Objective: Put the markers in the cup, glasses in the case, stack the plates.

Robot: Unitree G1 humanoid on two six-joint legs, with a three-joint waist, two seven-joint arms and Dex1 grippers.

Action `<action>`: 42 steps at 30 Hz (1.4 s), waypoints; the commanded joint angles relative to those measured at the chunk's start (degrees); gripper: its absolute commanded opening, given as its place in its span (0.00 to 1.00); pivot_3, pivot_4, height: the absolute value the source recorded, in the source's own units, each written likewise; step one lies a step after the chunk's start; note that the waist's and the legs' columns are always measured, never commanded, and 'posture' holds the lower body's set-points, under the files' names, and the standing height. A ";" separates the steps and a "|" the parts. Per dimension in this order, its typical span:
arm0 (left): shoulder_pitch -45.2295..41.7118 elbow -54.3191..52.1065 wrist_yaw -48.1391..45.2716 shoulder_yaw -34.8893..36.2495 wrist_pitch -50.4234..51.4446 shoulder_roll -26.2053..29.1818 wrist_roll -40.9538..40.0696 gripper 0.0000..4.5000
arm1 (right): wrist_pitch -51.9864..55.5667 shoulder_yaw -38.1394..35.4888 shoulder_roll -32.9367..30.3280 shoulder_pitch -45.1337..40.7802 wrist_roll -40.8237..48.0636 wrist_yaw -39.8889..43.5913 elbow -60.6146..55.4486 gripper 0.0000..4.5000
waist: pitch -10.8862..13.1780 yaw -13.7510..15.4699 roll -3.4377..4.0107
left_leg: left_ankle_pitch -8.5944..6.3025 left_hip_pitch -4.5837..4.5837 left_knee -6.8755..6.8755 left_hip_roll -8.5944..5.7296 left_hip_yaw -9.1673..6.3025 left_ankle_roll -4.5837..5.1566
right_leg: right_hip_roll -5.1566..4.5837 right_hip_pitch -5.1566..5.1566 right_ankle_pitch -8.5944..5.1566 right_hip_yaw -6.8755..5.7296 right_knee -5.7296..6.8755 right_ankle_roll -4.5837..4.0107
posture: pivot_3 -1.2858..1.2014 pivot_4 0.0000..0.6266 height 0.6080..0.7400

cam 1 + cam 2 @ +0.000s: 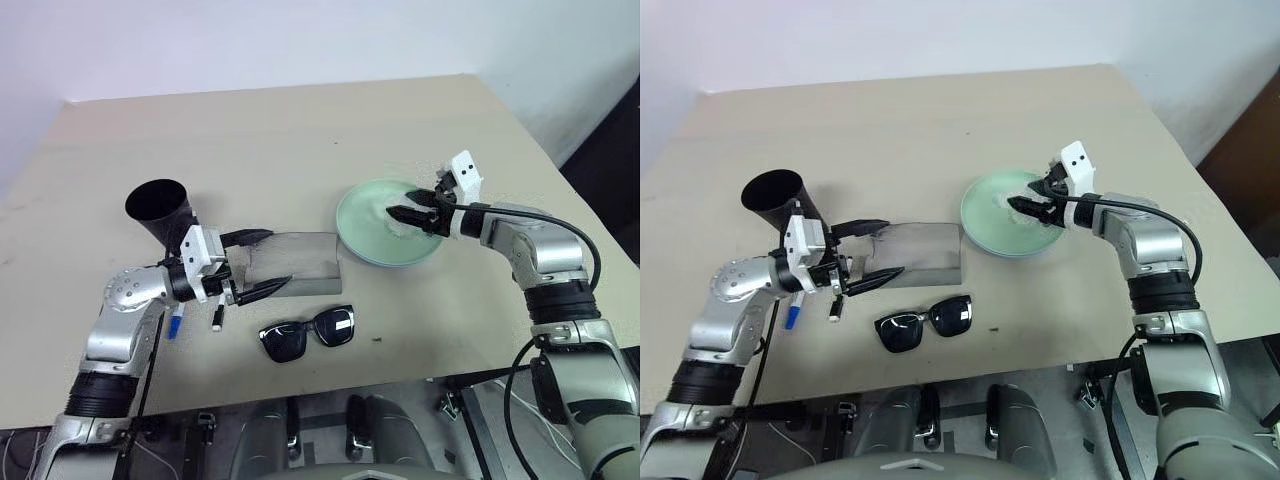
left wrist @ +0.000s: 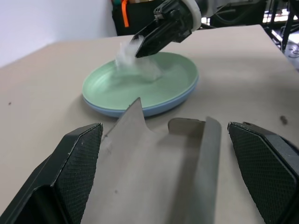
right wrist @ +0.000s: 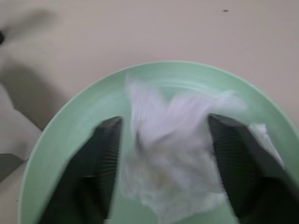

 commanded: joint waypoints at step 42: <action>11.23 -0.20 -1.46 8.37 -4.87 5.16 0.02 1.00 | 14.27 41.94 8.97 -20.31 -5.04 42.71 -7.10 0.99 | 0.02 -1.20 0.04 | -0.10 -0.25 -0.06 0.02 0.07 -0.18 | -0.07 -0.37 0.13 0.04 0.02 -0.25 | 0.52 0.24 1.00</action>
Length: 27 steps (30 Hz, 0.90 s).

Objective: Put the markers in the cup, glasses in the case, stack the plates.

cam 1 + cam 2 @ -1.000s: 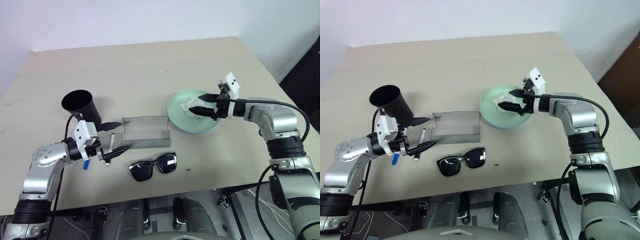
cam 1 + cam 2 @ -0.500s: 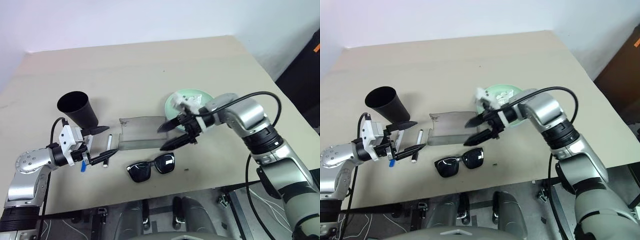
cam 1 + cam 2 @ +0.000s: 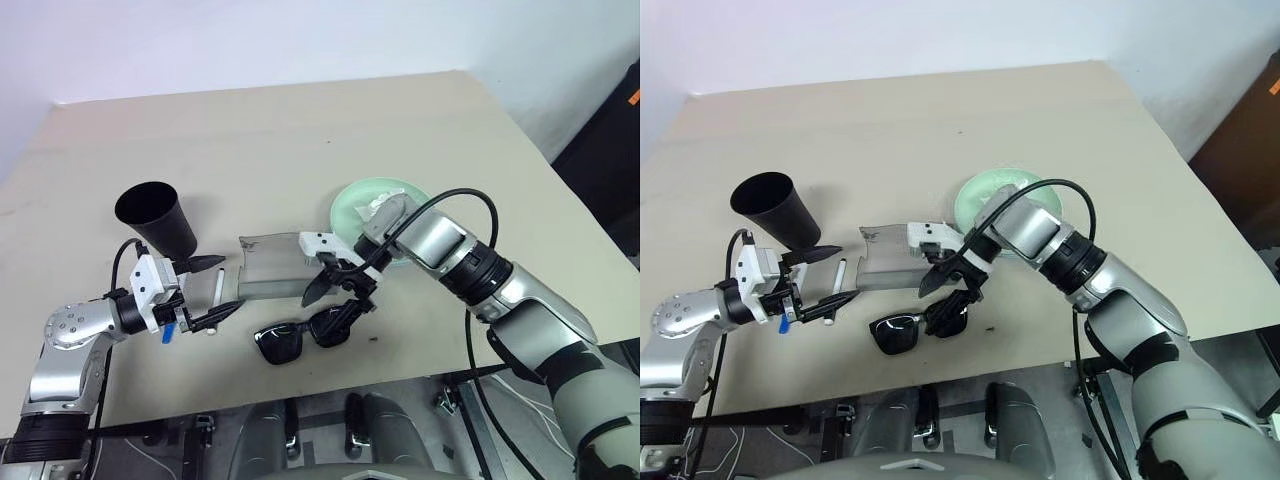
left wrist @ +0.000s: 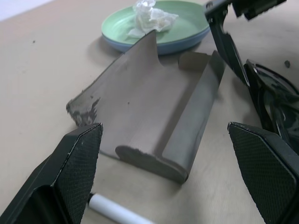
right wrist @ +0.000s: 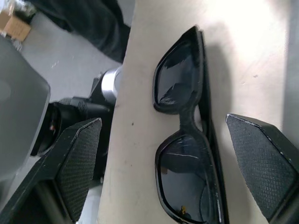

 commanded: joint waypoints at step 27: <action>3.66 -9.42 -5.75 4.04 8.78 10.53 -5.73 1.00 | -2.84 1.14 6.93 -1.56 -6.53 2.77 3.57 0.78 | 0.00 -0.06 0.00 | -0.01 -0.06 0.08 0.00 0.02 -0.03 | -0.04 -0.44 -0.03 0.06 0.23 -0.05 | 0.52 0.24 1.00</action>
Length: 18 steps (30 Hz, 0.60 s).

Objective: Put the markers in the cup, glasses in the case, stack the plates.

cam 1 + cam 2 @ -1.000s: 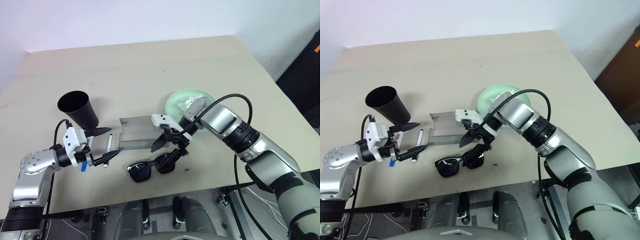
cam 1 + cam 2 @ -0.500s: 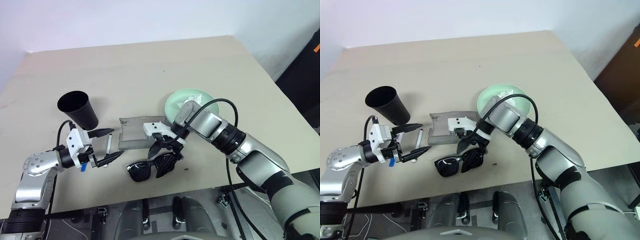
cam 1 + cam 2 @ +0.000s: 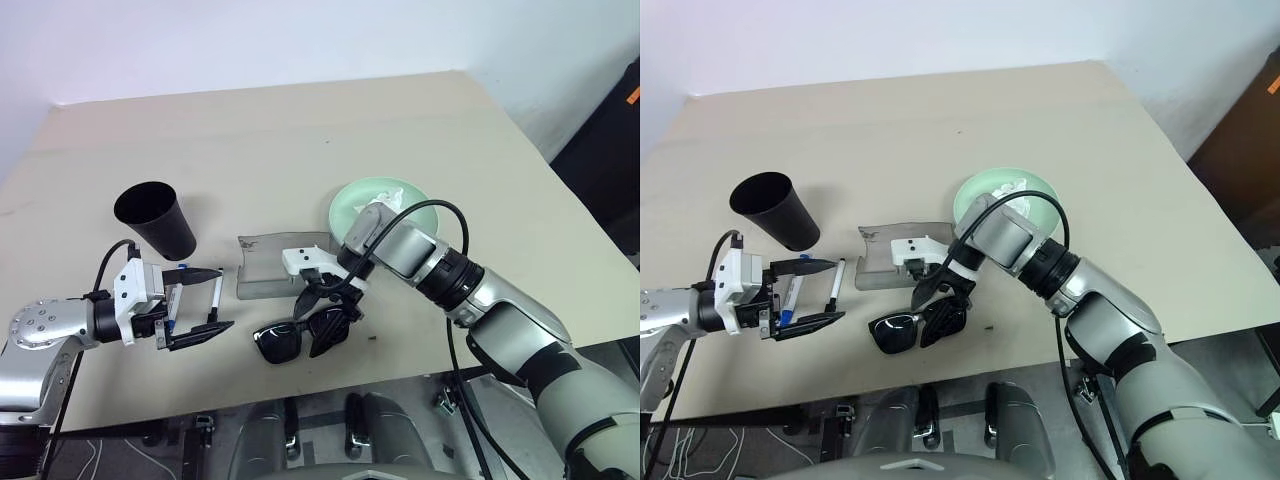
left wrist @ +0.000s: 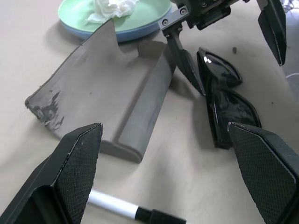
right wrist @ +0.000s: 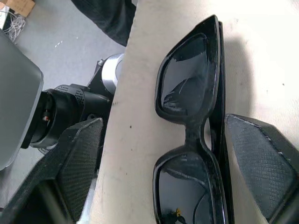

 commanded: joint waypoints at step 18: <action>-0.47 -0.93 1.62 0.61 -0.97 -0.77 1.00 1.00 | 2.52 -0.90 -0.01 -5.32 1.46 0.55 0.38 0.01 | -0.01 -0.07 -0.01 | 0.00 -0.03 -0.01 0.01 0.00 -0.02 | -0.01 -0.06 -0.03 0.03 0.01 -0.18 | 0.52 0.24 1.00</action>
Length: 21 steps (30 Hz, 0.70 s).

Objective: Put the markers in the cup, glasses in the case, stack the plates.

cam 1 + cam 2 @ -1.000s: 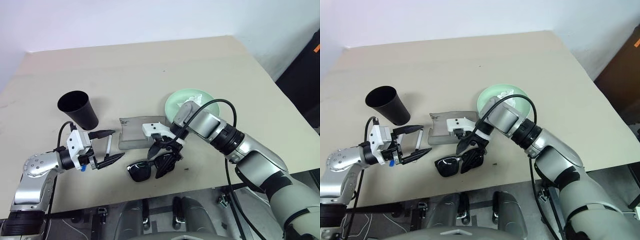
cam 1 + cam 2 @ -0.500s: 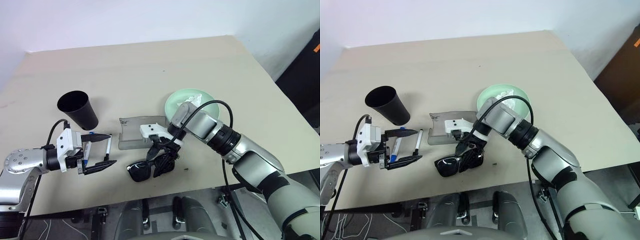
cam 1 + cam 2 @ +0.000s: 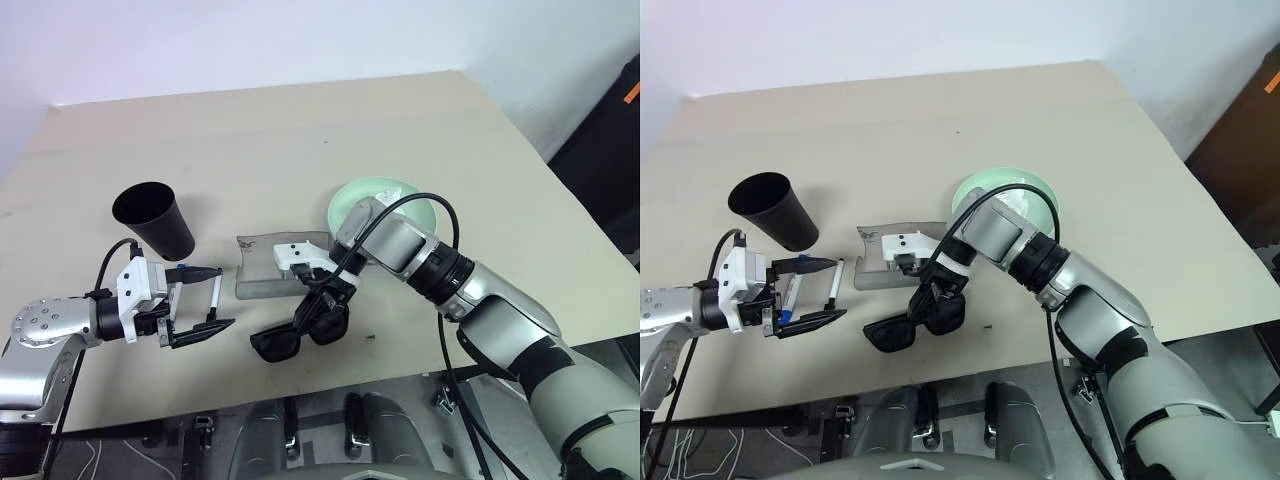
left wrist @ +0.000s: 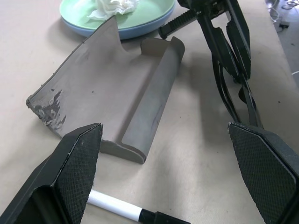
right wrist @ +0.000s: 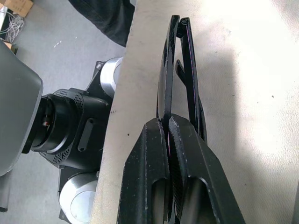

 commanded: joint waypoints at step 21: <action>4.55 0.37 2.52 5.83 -2.85 -0.30 -0.11 1.00 | -12.09 -19.74 8.97 -19.79 2.53 -6.07 35.27 0.01 | 0.00 -0.18 0.00 | 0.12 -0.57 0.07 -0.01 0.12 0.05 | 0.01 -0.38 0.07 0.03 0.31 0.11 | 0.52 0.24 1.00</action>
